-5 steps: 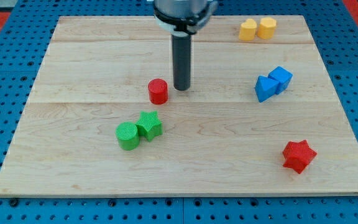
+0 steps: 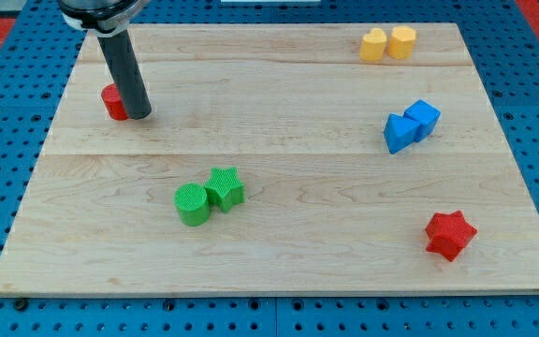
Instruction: Move the red circle to the left side of the board
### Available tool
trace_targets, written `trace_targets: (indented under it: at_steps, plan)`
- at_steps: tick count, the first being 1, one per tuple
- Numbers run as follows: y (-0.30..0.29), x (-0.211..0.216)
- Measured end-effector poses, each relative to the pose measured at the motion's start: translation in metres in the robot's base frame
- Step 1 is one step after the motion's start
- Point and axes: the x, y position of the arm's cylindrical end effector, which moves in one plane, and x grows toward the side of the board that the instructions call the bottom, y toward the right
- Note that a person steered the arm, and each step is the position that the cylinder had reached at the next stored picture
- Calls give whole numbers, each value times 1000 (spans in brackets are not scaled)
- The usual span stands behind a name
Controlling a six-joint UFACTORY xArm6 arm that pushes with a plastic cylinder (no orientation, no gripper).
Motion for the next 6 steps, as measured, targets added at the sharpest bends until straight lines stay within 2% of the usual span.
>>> trace_targets:
  at_steps: [2, 4, 6]
  plan:
    - [-10, -2]
    - [-50, -1]
    - [-54, -25]
